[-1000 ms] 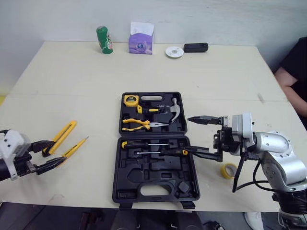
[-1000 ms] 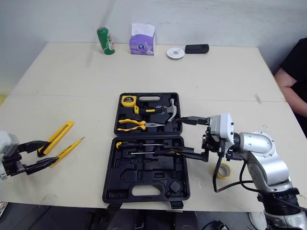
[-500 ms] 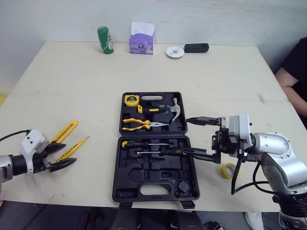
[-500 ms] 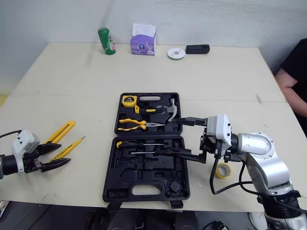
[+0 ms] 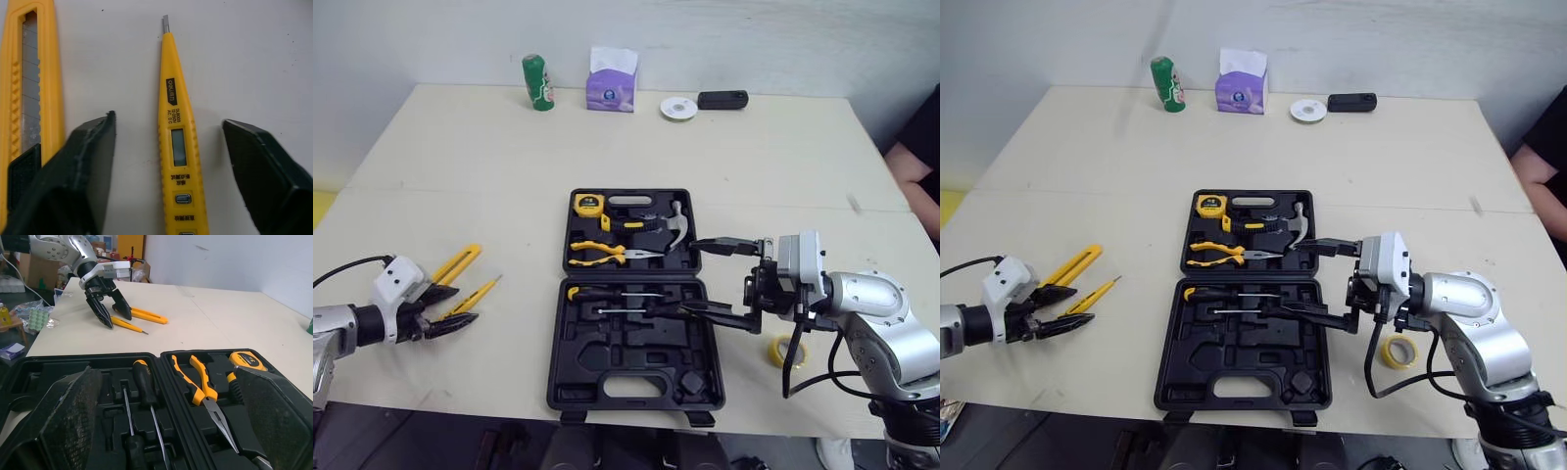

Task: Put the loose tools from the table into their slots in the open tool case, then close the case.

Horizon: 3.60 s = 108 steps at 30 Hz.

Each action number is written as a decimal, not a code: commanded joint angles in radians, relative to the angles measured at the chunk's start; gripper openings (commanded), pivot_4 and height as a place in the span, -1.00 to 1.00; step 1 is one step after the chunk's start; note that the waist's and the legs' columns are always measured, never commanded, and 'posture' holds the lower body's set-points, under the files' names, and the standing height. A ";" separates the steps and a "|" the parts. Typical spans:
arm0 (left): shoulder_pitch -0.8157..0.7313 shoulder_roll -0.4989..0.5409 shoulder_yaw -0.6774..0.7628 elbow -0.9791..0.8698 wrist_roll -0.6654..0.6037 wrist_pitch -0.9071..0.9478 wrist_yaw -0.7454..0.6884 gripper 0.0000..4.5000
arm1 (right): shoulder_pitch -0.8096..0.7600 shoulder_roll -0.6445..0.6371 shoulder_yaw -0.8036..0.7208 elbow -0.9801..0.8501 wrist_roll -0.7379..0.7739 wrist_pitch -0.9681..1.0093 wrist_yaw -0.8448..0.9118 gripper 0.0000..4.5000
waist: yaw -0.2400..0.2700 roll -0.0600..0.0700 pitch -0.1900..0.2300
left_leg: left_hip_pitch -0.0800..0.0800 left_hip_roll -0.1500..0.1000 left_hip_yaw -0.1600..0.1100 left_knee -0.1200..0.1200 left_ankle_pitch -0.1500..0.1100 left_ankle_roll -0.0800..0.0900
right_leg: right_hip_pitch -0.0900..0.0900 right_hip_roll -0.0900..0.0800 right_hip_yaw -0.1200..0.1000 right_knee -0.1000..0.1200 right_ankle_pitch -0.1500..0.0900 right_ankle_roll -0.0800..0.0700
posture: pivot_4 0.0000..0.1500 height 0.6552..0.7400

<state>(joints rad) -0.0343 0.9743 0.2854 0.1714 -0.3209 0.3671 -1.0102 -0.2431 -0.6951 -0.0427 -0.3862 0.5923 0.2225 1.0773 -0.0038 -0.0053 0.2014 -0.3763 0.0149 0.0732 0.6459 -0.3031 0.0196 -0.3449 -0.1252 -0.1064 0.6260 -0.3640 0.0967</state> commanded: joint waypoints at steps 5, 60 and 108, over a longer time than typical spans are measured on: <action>0.053 -0.024 -0.059 0.006 0.035 -0.004 -0.019 -0.78 | -0.015 0.012 -0.007 -0.033 0.010 -0.002 -0.013 1.00 | 0.000 0.001 0.000 | 0.001 0.000 0.001 0.000 0.000 0.000 | 0.000 0.000 0.000 0.000 0.000 0.000 | 1.00 1.00; -0.568 -0.124 -0.682 -0.597 0.140 0.294 -0.145 -0.78 | 0.303 -0.093 -0.140 -0.070 -0.046 -0.054 0.053 1.00 | 0.006 -0.003 0.001 | -0.001 0.003 0.001 0.003 0.003 -0.002 | 0.003 0.009 0.002 0.001 0.001 0.001 | 1.00 1.00; -0.639 -0.109 -0.754 -0.772 0.144 0.566 -0.065 0.36 | 0.312 -0.059 -0.074 -0.055 -0.081 -0.104 0.032 1.00 | 0.028 -0.004 0.001 | 0.000 0.003 0.000 0.006 0.005 -0.002 | 0.004 0.009 0.003 0.001 0.001 0.001 | 1.00 1.00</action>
<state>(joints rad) -0.6543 0.8601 -0.4899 -0.5517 -0.1620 0.9355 -1.0676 0.0734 -0.7591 -0.1169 -0.4244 0.5000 0.1326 1.1037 0.0241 -0.0088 0.2027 -0.3766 0.0176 0.0727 0.6519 -0.2983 0.0176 -0.3406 -0.1158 -0.1035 0.6274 -0.3635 0.0976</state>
